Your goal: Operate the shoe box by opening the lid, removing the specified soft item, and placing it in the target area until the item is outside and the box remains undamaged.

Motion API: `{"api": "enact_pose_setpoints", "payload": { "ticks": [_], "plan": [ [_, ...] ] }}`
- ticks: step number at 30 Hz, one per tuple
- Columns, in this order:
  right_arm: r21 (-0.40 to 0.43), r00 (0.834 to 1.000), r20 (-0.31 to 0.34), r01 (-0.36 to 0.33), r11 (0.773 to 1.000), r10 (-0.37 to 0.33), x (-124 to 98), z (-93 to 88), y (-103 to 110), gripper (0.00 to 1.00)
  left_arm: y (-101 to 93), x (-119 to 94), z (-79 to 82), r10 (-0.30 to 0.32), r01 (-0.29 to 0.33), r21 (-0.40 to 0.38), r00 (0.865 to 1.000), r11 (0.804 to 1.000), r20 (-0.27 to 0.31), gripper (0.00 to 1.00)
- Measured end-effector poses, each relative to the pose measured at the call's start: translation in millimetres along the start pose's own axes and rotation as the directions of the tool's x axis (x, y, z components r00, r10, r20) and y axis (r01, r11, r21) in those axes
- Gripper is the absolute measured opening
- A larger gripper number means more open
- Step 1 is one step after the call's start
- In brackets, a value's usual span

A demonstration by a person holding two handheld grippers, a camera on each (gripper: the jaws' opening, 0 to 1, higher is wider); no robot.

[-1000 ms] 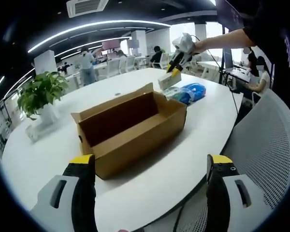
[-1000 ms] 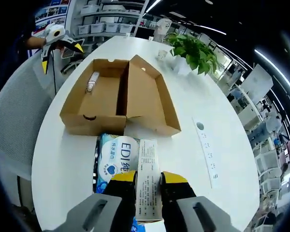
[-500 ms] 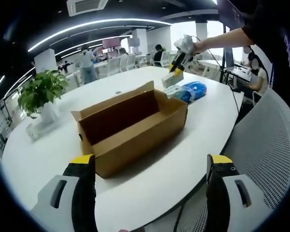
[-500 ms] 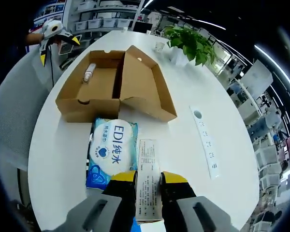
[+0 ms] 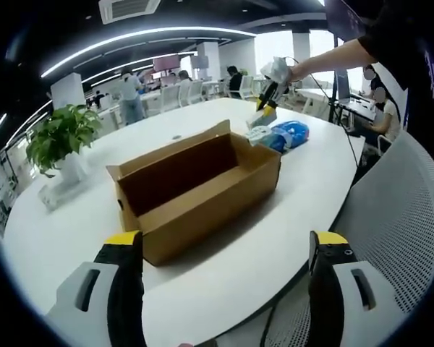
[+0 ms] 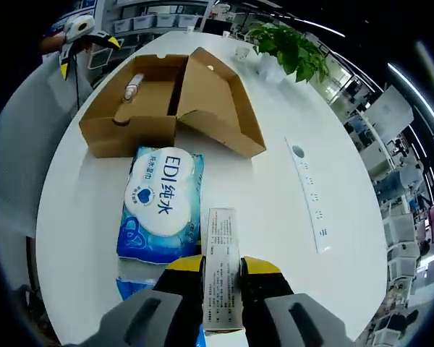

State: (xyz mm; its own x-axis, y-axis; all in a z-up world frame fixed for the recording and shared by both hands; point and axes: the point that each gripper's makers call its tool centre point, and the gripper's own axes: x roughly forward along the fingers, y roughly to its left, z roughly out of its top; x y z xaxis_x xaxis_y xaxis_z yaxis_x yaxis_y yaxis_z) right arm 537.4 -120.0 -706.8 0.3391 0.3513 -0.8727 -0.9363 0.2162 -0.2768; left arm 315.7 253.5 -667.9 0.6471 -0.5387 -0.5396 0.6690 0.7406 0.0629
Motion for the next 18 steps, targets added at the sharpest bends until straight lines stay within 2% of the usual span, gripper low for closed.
{"api": "enact_pose_setpoints", "payload": {
  "ticks": [18],
  "plan": [
    [-0.009,0.996,-0.091,-0.017,1.000,0.017,8.0,-31.4,4.8,0.15,1.4,-0.2,-1.3,0.007,-0.007,-0.004,1.000,1.000,-0.002,0.94]
  ]
}}
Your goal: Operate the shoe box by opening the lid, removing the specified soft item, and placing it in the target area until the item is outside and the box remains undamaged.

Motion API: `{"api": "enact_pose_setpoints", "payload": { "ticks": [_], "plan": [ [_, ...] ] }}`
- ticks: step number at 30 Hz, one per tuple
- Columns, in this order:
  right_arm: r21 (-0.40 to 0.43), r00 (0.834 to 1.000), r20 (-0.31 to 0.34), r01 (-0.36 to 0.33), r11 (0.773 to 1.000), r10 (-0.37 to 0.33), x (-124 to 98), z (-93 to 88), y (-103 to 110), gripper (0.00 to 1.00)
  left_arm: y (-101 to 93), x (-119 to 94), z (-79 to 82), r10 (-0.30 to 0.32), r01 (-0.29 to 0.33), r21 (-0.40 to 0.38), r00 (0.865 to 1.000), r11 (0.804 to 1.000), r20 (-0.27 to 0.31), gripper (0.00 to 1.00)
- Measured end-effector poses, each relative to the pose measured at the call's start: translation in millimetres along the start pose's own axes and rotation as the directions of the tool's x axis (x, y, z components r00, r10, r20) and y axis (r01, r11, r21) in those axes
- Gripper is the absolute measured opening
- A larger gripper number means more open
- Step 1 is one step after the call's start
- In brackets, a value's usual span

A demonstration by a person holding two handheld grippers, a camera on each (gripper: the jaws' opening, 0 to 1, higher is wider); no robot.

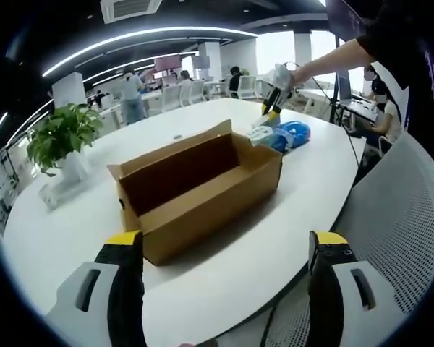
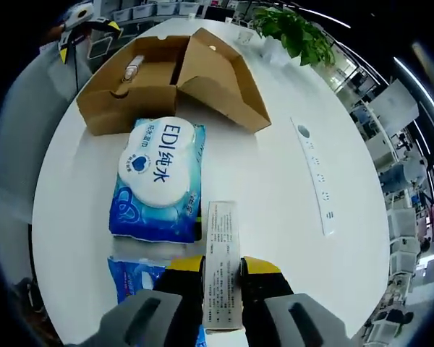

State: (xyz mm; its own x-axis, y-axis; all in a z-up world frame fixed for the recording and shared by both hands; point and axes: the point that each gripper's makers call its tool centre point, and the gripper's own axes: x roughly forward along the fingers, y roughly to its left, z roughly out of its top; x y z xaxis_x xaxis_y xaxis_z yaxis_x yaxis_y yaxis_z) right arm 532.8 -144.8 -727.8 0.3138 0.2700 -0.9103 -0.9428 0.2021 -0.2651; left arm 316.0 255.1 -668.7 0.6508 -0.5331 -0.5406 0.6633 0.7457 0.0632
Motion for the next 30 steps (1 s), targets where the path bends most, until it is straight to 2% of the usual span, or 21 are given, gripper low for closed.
{"api": "enact_pose_setpoints", "payload": {
  "ticks": [16,30],
  "plan": [
    [-0.034,0.995,-0.100,-0.004,0.999,0.001,2.4,-36.4,2.2,0.15,1.8,0.3,-1.7,0.005,-0.005,0.000,1.000,1.000,-0.006,0.93],
    [-0.042,0.990,-0.144,0.006,0.999,-0.012,0.7,-60.7,4.0,0.15,1.9,0.3,-2.8,0.005,-0.005,0.003,1.000,1.000,-0.013,0.93]
  ]
}}
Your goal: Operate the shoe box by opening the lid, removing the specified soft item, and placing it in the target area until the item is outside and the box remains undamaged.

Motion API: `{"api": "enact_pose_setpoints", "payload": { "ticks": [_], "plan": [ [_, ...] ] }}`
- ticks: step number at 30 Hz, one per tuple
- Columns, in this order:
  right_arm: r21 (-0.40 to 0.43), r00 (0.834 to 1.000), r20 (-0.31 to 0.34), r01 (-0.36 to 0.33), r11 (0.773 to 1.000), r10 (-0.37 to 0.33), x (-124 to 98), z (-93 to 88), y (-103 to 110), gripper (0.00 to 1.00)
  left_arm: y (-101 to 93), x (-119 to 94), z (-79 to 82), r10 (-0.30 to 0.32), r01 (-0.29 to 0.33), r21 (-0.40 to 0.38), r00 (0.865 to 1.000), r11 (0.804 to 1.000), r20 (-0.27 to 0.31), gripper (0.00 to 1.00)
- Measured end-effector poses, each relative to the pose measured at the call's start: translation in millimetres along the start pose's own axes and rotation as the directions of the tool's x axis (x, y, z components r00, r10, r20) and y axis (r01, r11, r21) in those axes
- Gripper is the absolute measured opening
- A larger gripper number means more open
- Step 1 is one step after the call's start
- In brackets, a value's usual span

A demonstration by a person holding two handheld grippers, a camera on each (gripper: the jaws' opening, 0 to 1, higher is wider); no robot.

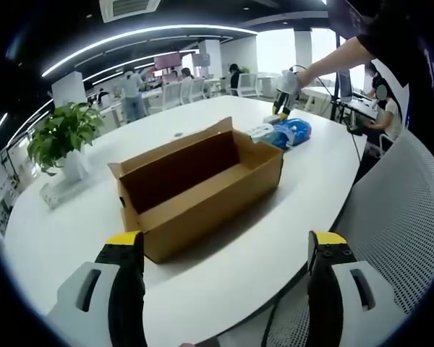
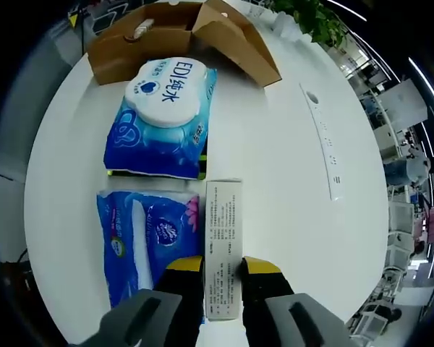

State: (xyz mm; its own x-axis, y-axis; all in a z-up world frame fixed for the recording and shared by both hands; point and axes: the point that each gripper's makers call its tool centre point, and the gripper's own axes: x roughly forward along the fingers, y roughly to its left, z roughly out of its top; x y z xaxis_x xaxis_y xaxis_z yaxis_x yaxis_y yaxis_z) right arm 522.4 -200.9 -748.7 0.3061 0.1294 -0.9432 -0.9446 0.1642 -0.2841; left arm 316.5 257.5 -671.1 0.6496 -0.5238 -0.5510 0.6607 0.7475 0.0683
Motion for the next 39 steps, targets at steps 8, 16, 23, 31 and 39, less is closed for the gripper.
{"api": "enact_pose_setpoints", "payload": {
  "ticks": [8,16,23,31,39],
  "plan": [
    [-0.006,1.000,0.000,0.020,1.000,-0.020,-0.5,0.4,-2.2,0.16,-0.3,0.4,-0.7,-0.002,0.002,0.006,1.000,1.000,-0.006,0.93],
    [0.016,0.998,-0.001,0.060,0.998,-0.060,-4.4,-0.6,-11.3,0.17,0.2,0.0,0.0,0.003,-0.003,0.006,1.000,1.000,-0.004,0.93],
    [0.061,0.996,0.016,0.085,0.994,-0.086,-13.5,2.5,-14.5,0.20,-0.3,-0.6,1.4,0.002,-0.002,0.009,1.000,1.000,0.002,0.93],
    [0.162,0.991,0.051,0.112,0.980,-0.122,-27.4,11.2,-14.8,0.31,-0.6,-1.3,4.7,-0.001,0.001,0.005,1.000,1.000,0.020,0.93],
    [0.326,0.985,0.098,0.105,0.939,-0.144,-42.7,21.8,-6.7,0.41,-1.7,-2.1,7.8,-0.002,0.002,0.014,0.999,1.000,0.033,0.93]
  ]
}}
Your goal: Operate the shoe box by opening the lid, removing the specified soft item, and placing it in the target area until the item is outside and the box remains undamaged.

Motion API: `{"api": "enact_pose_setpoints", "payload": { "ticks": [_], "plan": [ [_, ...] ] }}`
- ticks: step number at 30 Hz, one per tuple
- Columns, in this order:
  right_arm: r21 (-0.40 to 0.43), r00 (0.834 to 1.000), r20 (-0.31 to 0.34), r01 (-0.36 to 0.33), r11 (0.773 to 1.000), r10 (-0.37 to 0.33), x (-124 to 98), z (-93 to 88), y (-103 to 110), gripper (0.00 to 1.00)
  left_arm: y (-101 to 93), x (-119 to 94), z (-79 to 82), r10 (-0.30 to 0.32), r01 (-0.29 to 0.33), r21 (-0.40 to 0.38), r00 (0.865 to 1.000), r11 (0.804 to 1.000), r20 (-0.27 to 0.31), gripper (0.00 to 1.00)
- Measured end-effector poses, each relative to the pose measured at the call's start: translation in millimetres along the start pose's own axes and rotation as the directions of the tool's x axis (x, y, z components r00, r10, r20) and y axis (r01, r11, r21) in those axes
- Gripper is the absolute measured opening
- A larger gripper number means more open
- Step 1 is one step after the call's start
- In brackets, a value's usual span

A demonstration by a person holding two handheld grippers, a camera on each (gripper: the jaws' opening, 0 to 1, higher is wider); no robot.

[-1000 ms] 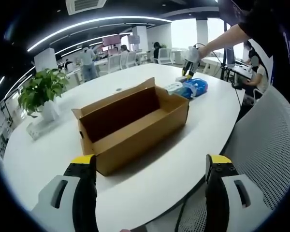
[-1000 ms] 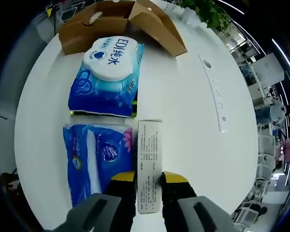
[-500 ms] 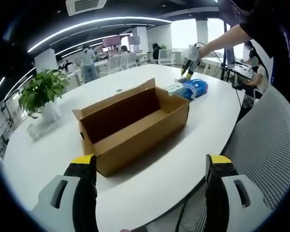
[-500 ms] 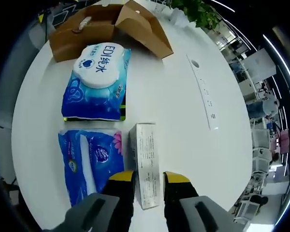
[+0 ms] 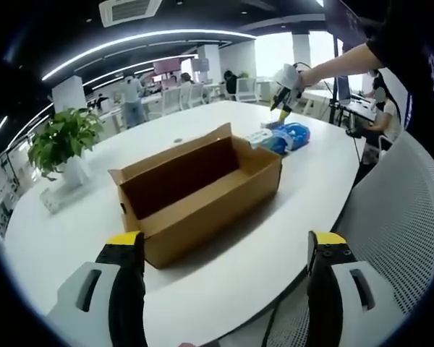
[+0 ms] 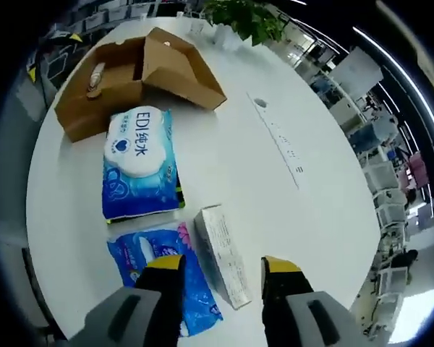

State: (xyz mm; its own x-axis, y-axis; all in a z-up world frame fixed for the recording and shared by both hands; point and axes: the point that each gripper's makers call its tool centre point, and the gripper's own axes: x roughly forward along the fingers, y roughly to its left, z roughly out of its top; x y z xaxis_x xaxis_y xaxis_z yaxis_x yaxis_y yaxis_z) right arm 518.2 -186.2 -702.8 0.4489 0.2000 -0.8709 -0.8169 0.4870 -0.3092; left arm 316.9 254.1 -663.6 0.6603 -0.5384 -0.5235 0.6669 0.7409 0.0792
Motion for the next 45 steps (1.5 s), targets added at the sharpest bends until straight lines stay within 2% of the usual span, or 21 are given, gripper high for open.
{"api": "enact_pose_setpoints", "payload": {
  "ticks": [3,11,20,23,24,28,32,36,45],
  "plan": [
    [0.039,1.000,0.028,-0.013,0.999,0.012,-6.3,5.3,12.5,0.46,-0.4,-0.2,0.7,-0.003,0.003,0.000,1.000,1.000,0.005,0.93],
    [0.087,0.999,0.048,-0.018,0.996,0.014,-16.9,9.4,39.9,0.57,-3.8,-1.6,3.7,-0.020,0.020,-0.004,1.000,1.000,0.021,0.93],
    [0.188,0.992,0.116,0.029,0.982,-0.051,-30.1,23.3,55.2,0.67,-3.7,-3.0,6.3,-0.031,0.032,-0.023,0.999,0.999,0.035,0.93],
    [0.243,0.986,0.149,0.034,0.970,-0.072,-35.6,30.0,58.0,0.71,-2.8,-3.7,7.5,-0.033,0.035,-0.034,0.999,0.999,0.042,0.93],
    [0.283,0.979,0.181,0.037,0.958,-0.091,-40.2,36.2,59.0,0.72,-2.7,-3.7,7.4,-0.035,0.036,-0.038,0.999,0.999,0.042,0.93],
    [0.373,0.964,0.226,0.044,0.927,-0.137,-51.2,45.5,60.0,0.79,-2.6,-3.8,7.8,-0.041,0.043,-0.047,0.998,0.998,0.041,0.93],
    [0.430,0.949,0.260,0.052,0.901,-0.178,-62.1,49.6,64.0,0.88,-1.4,-2.2,7.2,-0.051,0.052,-0.047,0.998,0.998,0.029,0.93],
    [0.460,0.938,0.283,0.049,0.886,-0.199,-68.4,49.2,71.3,0.94,3.3,2.2,10.7,-0.059,0.060,-0.045,0.998,0.997,0.021,0.93],
    [0.508,0.925,0.322,0.013,0.861,-0.204,-73.6,51.6,93.4,0.96,22.3,15.7,29.0,-0.065,0.066,-0.008,0.998,0.998,0.008,0.91]
  ]
}}
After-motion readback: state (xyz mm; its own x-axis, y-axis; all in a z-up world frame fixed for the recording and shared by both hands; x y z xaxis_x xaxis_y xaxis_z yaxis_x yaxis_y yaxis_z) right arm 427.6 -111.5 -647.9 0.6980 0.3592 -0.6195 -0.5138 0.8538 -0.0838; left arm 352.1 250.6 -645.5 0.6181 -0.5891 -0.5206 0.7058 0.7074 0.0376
